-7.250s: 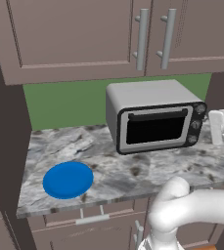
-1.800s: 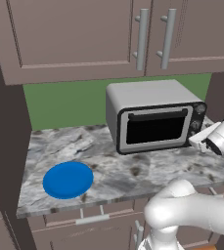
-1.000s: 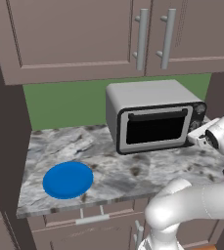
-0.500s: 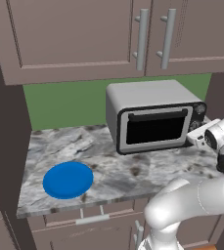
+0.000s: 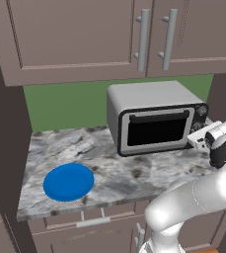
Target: Pull the toaster oven rack outwards. Pick up the baguette from the plate and place it on the toaster oven rack. Close the toaster oven door fully and set the temperature to the lowest setting.
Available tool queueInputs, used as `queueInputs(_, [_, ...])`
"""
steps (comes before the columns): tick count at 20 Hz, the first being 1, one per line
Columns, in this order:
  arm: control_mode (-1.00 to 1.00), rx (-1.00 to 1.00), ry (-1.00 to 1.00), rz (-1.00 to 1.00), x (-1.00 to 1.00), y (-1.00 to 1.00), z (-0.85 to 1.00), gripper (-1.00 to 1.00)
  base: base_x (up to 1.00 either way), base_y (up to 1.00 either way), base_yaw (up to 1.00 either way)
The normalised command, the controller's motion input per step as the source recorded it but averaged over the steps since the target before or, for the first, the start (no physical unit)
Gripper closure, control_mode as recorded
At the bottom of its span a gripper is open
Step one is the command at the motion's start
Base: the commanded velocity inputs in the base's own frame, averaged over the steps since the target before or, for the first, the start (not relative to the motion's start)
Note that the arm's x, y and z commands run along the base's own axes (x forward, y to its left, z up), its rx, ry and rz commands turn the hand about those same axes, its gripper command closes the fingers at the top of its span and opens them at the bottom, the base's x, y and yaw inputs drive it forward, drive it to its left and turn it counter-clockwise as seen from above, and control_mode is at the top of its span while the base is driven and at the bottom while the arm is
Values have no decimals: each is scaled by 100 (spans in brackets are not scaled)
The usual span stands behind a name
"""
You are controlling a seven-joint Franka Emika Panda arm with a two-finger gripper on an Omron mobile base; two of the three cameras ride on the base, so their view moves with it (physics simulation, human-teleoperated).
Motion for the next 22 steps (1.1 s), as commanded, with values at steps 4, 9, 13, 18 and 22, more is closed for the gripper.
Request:
queueInputs(4, [-100,0,-1,0,1,0,1,100,0,0,0])
queueInputs(9, [-100,0,0,0,0,0,12,100,0,0,0])
queueInputs(13, [-100,-5,0,0,0,0,17,100,0,0,0])
queueInputs(18, [-100,-38,0,0,0,0,22,100,0,0,0])
queueInputs(22, [-100,-49,-1,6,0,0,23,100,0,0,0])
